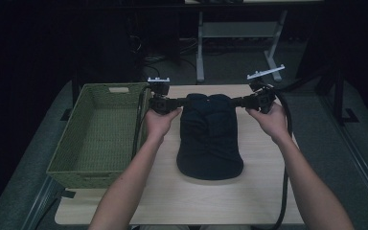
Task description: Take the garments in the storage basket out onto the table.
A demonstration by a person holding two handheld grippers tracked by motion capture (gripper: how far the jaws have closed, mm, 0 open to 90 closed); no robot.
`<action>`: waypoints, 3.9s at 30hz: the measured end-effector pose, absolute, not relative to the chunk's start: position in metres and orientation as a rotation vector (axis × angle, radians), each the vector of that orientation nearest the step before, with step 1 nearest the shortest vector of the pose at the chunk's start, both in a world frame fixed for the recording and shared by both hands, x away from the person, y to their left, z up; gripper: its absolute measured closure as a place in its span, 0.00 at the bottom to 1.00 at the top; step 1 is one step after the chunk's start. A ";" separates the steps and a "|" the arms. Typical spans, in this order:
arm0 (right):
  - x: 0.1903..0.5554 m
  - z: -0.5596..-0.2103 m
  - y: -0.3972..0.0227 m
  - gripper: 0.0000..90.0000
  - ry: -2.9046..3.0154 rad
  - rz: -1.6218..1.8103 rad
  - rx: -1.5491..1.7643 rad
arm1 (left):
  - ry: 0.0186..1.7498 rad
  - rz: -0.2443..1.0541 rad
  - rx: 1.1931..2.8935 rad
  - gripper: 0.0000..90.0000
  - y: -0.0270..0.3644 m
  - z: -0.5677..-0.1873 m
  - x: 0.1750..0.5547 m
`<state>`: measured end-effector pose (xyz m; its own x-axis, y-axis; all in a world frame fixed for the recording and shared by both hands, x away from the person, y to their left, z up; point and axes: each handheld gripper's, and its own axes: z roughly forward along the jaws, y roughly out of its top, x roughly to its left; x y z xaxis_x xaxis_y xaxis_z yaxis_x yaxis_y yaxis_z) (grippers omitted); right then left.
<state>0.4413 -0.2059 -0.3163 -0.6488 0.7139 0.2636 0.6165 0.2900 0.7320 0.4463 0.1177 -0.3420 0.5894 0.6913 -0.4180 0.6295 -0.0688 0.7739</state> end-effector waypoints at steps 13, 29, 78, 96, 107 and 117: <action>0.427 -0.322 -0.204 0.85 2.432 1.302 1.211 | 1.062 0.093 1.771 0.88 0.119 -0.347 0.433; 0.408 -0.326 -0.209 0.84 2.442 1.313 1.185 | 1.041 0.089 1.770 0.86 0.118 -0.349 0.410; 0.355 -0.345 -0.198 0.81 2.570 1.380 1.135 | 0.901 -0.033 1.897 0.91 0.124 -0.393 0.322; 0.369 -0.395 -0.168 0.89 2.866 1.226 1.150 | 0.887 -0.147 1.870 0.84 0.130 -0.389 0.319; 0.347 -0.417 -0.164 0.89 2.933 1.235 1.114 | 0.896 -0.145 1.909 0.82 0.120 -0.393 0.321; 0.331 -0.430 -0.156 0.90 2.986 1.223 1.068 | 0.879 -0.187 1.998 0.82 0.101 -0.413 0.313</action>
<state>0.3311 -0.1562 -0.4300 -0.7729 0.4513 0.4460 0.6345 0.5511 0.5419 0.3130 0.1008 -0.4134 0.7338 0.5091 -0.4498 0.6483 -0.3269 0.6876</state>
